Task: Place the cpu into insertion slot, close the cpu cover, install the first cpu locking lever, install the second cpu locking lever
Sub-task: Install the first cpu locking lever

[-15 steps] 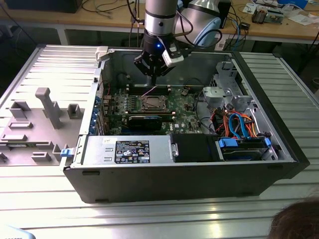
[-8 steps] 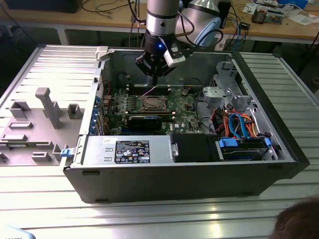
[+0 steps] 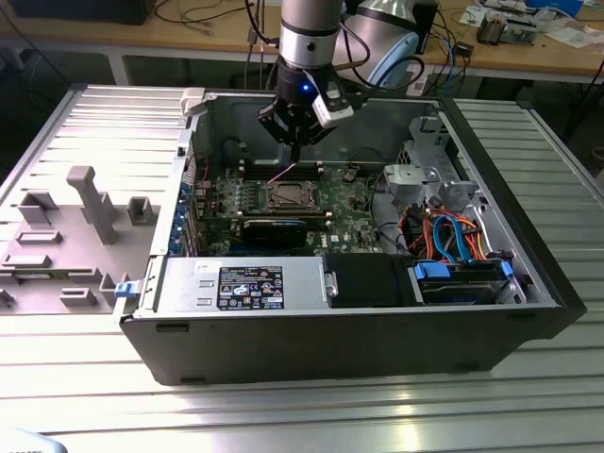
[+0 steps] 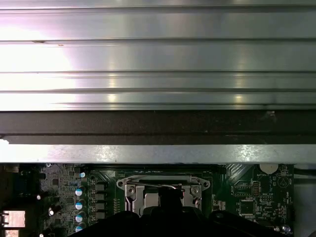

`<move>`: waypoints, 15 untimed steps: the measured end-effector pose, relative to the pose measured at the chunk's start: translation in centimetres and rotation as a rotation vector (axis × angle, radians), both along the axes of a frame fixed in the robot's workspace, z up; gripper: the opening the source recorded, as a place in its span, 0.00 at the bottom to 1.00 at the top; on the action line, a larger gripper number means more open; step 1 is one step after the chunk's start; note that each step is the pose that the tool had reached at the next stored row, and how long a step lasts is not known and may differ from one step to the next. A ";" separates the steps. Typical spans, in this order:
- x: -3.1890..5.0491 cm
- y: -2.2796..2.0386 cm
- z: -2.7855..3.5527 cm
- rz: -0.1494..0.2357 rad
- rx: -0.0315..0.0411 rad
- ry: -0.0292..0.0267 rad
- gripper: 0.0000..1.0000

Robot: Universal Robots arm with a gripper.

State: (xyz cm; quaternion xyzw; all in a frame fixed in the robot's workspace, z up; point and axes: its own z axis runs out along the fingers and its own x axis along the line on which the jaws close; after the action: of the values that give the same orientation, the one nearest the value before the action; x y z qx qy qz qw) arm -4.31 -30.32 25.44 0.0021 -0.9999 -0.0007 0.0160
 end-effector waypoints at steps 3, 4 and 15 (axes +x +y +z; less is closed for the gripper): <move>-0.01 0.00 -0.04 0.000 -0.0001 0.0001 0.11; -0.09 0.00 -0.05 0.000 0.0001 0.0000 0.11; -1.78 0.00 -1.17 0.066 0.0318 0.0005 0.11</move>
State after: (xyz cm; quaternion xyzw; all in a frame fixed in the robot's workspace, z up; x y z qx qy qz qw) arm -6.09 -30.32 24.28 0.0353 -0.9991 -0.0161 0.0163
